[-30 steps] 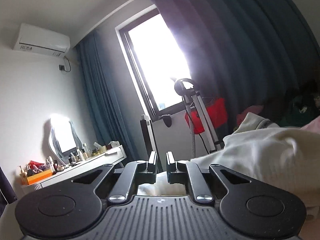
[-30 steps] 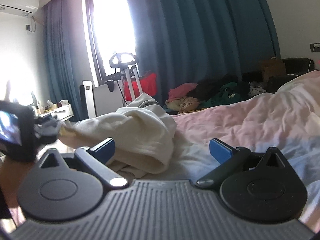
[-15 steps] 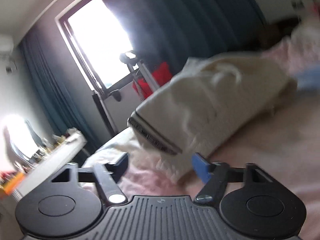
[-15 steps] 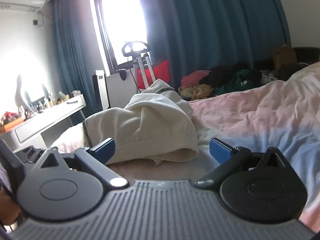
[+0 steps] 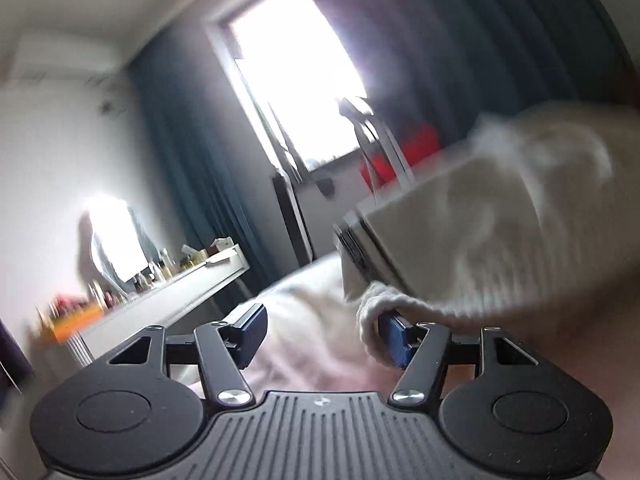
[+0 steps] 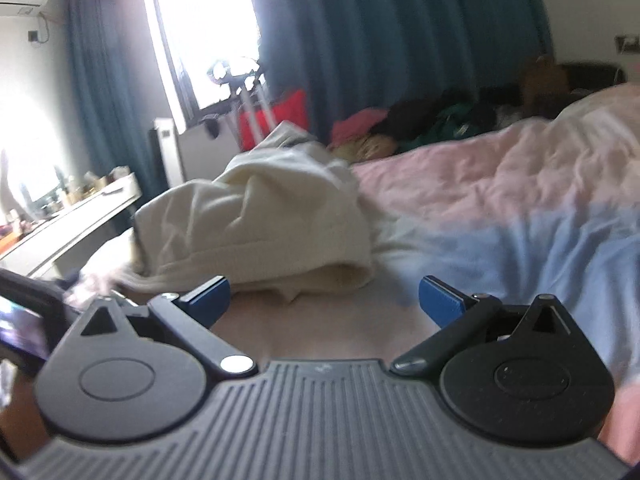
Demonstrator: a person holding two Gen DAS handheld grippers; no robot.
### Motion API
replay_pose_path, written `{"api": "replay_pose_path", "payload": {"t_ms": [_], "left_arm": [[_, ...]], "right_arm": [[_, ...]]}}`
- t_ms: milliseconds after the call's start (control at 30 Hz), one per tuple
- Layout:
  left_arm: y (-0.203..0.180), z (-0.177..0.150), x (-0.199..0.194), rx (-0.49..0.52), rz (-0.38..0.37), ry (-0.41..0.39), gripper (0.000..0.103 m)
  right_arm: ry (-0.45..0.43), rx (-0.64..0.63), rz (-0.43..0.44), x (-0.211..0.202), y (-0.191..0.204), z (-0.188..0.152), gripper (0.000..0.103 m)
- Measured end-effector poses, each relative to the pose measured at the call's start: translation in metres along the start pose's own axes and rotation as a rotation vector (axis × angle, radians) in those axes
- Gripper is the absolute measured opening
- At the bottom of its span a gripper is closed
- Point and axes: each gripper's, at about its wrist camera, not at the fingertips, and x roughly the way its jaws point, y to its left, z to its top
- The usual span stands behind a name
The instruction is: Fold clothes
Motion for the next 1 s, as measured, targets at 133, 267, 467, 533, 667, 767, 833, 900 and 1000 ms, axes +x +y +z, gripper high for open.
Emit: {"api": "replay_pose_path", "payload": {"t_ms": [133, 267, 467, 533, 667, 767, 833, 900, 1000], "left_arm": [[-0.001, 0.004, 0.028, -0.027, -0.043, 0.057, 0.053], [0.025, 0.019, 0.034, -0.294, -0.114, 0.143, 0.018], [0.063, 0.057, -0.039, -0.364, -0.164, -0.015, 0.012], [0.075, 0.069, -0.058, -0.344, -0.180, -0.074, 0.012], [0.115, 0.073, -0.085, -0.440, -0.151, -0.047, 0.011], [0.144, 0.072, -0.101, -0.500, -0.139, -0.015, 0.010], [0.161, 0.072, -0.116, -0.511, -0.146, 0.001, 0.010], [0.174, 0.073, -0.125, -0.479, -0.168, 0.007, 0.010], [0.192, 0.072, -0.136, -0.425, -0.203, 0.012, 0.010]], "right_arm": [[-0.039, -0.010, 0.011, 0.000, 0.001, -0.001, 0.103], [-0.062, -0.049, 0.054, -0.003, 0.006, -0.003, 0.103], [-0.104, -0.077, 0.080, -0.007, 0.015, 0.003, 0.103], [-0.110, -0.083, 0.077, -0.008, 0.016, 0.006, 0.103], [-0.097, -0.072, 0.071, -0.011, 0.012, 0.009, 0.103], [-0.077, -0.078, 0.077, -0.019, 0.011, 0.007, 0.102], [-0.055, -0.076, 0.084, -0.025, 0.012, 0.005, 0.102], [0.006, -0.084, 0.106, -0.030, 0.017, 0.000, 0.102], [0.084, -0.140, 0.173, -0.033, 0.032, -0.012, 0.102]]}}
